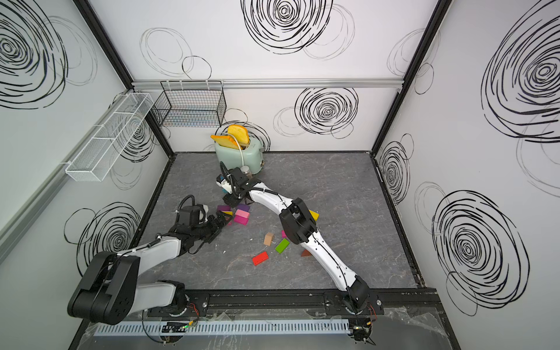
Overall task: Assemble a piece of candy with building blocks
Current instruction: Assemble the building block at the center of the board.
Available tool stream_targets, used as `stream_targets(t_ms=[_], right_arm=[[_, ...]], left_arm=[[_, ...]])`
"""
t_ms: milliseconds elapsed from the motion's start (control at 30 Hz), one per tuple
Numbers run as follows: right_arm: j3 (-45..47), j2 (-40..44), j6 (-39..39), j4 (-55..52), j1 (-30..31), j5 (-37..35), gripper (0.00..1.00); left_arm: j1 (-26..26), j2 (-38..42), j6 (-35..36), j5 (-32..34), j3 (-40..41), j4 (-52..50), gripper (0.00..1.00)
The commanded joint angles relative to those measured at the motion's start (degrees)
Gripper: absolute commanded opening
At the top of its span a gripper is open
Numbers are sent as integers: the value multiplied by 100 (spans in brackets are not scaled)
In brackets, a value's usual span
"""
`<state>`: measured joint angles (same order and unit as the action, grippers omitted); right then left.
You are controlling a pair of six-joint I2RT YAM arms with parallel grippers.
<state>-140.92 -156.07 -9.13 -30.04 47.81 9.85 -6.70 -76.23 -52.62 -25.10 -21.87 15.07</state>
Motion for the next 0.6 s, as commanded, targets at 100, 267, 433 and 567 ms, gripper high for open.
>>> stream_targets(t_ms=[100, 267, 433, 567], right_arm=[[-126, -140, -203, -158, 44, 60, 69], [-116, -138, -245, -169, 35, 91, 69], [-111, -101, -339, -241, 44, 148, 68], [-25, -33, -379, -232, 42, 175, 67]], left_arm=[[-37, -278, -223, -30, -130, 488, 98], [-73, -442, -211, 84, -221, 541, 98], [-77, -642, -183, 128, -287, 662, 98], [-68, -679, -159, 181, -327, 664, 98]])
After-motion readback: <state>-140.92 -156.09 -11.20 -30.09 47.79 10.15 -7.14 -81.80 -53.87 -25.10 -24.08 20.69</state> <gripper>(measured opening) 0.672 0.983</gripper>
